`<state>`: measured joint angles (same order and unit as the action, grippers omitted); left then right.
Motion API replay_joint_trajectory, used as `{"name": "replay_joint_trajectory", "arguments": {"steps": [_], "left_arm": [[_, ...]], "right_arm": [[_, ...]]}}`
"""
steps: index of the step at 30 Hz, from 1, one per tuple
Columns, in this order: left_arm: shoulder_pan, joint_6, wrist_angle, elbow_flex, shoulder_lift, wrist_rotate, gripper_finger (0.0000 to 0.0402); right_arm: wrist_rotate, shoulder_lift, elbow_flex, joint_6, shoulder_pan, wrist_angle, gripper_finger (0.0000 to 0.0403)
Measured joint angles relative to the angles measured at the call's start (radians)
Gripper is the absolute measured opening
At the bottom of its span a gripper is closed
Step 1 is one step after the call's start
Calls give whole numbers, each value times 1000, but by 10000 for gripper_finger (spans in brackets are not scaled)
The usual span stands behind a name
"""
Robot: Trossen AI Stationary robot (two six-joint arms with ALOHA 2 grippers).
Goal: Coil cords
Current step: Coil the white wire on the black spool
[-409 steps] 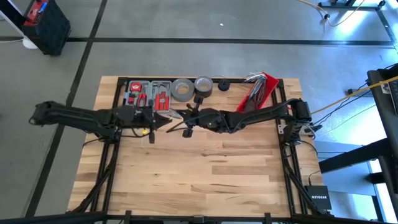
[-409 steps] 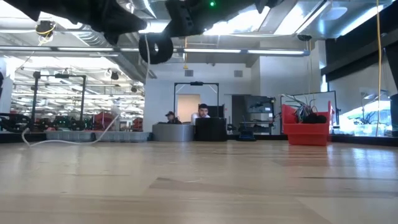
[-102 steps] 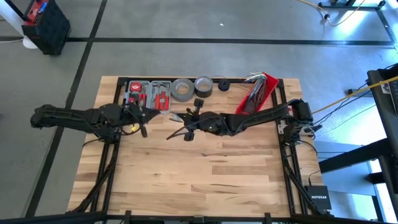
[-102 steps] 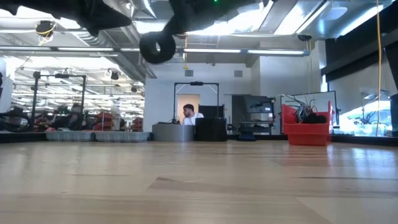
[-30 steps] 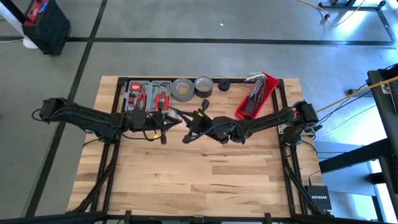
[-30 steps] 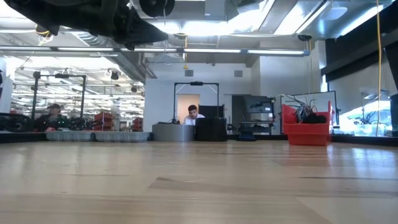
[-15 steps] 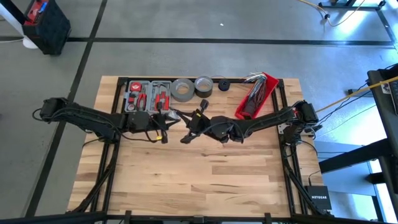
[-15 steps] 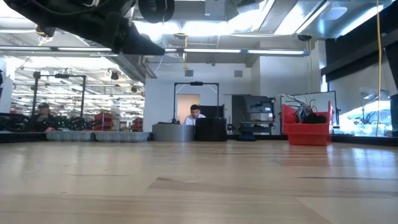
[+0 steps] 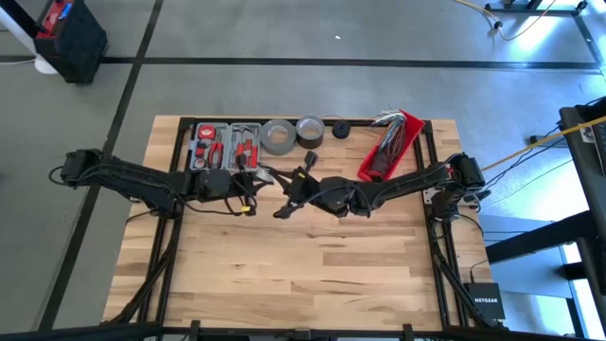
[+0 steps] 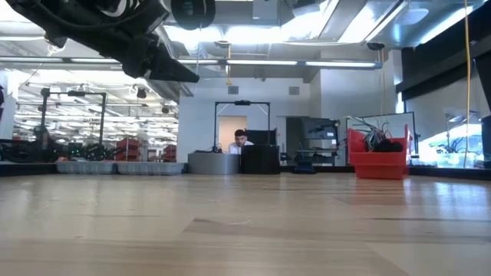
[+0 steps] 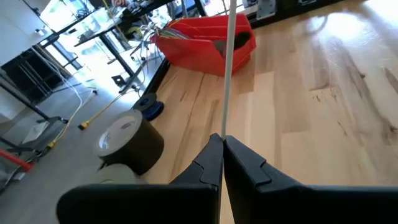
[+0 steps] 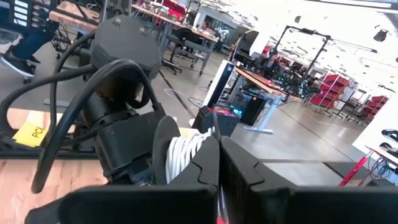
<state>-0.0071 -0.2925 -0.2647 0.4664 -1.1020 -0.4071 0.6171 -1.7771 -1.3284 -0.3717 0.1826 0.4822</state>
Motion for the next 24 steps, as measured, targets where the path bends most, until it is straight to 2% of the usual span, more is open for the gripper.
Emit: {"name": "replay_joint_trajectory", "arguments": {"steps": [5, 13, 19, 24], "left_arm": [[0, -3, 54, -1, 72, -27, 4], [14, 13, 241, -3, 291, -71, 4], [21, 83, 294, -3, 408, -66, 4], [20, 144, 321, -2, 441, 60, 4]], "right_arm": [[-10, 3, -2, -2, -8, -53, 5], [-133, 7, -5, 8, -32, -144, 5], [-129, -2, -5, 4, -58, -216, 5], [-122, -31, -4, 12, -89, -258, 5]]}}
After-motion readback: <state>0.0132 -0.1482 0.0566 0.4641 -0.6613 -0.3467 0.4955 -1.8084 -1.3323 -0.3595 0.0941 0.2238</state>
